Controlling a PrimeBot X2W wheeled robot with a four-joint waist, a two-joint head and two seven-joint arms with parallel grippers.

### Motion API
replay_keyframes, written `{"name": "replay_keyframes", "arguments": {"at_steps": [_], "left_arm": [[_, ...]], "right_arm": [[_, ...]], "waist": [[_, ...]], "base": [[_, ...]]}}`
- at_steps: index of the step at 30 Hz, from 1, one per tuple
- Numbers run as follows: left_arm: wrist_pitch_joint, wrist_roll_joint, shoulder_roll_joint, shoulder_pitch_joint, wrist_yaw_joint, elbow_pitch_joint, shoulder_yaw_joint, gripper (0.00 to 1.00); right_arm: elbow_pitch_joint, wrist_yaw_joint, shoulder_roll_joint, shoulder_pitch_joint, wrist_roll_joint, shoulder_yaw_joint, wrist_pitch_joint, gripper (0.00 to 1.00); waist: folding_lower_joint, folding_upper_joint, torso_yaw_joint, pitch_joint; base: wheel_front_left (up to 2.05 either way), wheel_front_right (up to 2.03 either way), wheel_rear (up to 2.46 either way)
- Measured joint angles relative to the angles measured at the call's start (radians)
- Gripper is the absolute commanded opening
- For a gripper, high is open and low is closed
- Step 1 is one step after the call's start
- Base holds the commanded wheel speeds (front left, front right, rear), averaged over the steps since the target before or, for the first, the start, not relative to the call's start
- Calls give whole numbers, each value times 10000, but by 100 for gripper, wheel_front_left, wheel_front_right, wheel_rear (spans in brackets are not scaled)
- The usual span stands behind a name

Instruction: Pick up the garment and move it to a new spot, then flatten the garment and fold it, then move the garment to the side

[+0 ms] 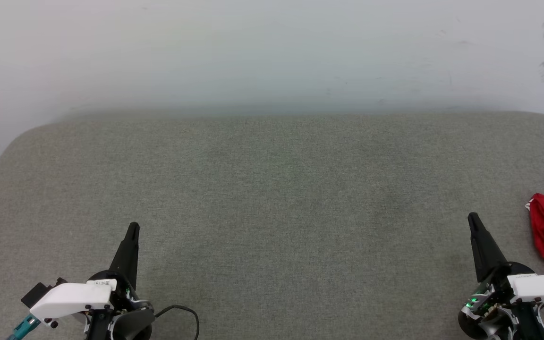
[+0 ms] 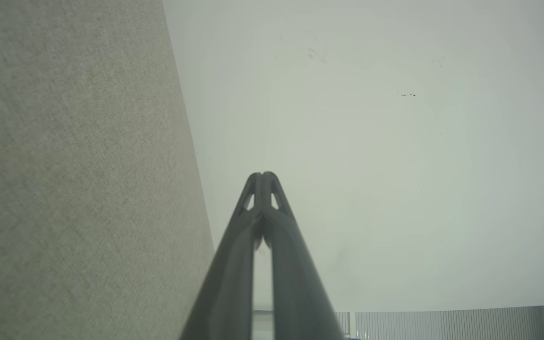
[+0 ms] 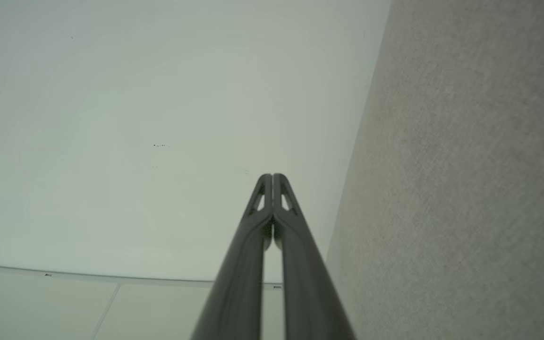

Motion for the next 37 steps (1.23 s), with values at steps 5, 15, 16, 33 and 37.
{"name": "replay_keyframes", "arguments": {"at_steps": [5, 15, 16, 33, 37], "left_arm": [[0, 0, -2, -2, 0, 0, -2, 0], [12, 0, -2, -5, 0, 0, 2, 0], [12, 0, -2, -5, 0, 0, 0, 0], [12, 0, -4, -8, 0, 0, 4, 0], [12, 0, -4, -9, 0, 0, 4, 0]], "right_arm": [[0, 0, 12, -2, -12, -19, 6, 0], [2, 0, 35, -6, -15, -44, 38, 0], [2, 0, 36, -7, -17, -48, 38, 0], [6, 0, 71, -21, -77, -96, 86, 0], [6, 0, 79, -22, -86, -107, 88, 0]], "waist": [[0, 0, 0, 0], [0, 0, 0, 0], [0, 0, 0, 0], [0, 0, 0, 0], [0, 0, 0, -1]], "base": [[0, 0, 0], [0, 0, 0], [0, 0, 0], [0, 0, 0], [0, 0, 0]]}}
